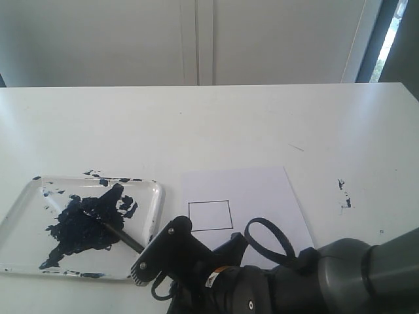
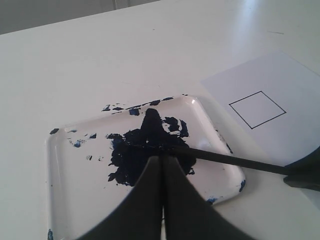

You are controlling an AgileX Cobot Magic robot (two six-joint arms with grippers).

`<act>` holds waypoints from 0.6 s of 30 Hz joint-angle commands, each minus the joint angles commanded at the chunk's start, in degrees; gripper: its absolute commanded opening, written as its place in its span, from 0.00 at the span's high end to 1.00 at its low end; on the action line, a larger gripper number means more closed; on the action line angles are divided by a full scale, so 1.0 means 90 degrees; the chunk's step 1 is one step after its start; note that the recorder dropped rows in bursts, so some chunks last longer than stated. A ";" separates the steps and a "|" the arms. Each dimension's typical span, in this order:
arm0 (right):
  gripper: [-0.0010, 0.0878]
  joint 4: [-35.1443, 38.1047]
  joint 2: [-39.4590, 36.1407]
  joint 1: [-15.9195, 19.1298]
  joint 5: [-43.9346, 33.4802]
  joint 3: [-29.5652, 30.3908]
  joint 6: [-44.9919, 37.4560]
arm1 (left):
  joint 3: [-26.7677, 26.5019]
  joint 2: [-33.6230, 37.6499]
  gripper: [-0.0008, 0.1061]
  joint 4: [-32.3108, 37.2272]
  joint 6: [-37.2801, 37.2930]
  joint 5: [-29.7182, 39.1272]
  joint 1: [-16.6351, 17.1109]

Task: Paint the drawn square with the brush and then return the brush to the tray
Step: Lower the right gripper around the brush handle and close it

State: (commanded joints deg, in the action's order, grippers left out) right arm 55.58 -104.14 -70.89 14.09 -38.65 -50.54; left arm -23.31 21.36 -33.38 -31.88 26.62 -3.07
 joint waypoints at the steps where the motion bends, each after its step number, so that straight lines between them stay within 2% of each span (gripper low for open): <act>1: 0.99 0.0000 0.0011 0.0000 -0.0042 0.0000 0.0000 | 0.0000 0.0000 0.99 0.0000 0.0000 0.0000 0.0000; 9: 0.99 0.0000 0.0321 0.0000 -0.0703 -0.0138 0.0000 | 0.0000 0.0000 0.99 0.0000 0.0000 0.0018 0.0000; 18: 0.99 0.0000 0.0991 0.0000 -0.0886 -0.0148 0.0000 | 0.0000 0.0000 0.99 0.0000 0.0000 0.0018 0.0000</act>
State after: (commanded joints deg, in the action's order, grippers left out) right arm 55.58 -95.23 -70.89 6.12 -39.98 -50.54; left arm -23.31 21.36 -33.38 -31.88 26.78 -3.07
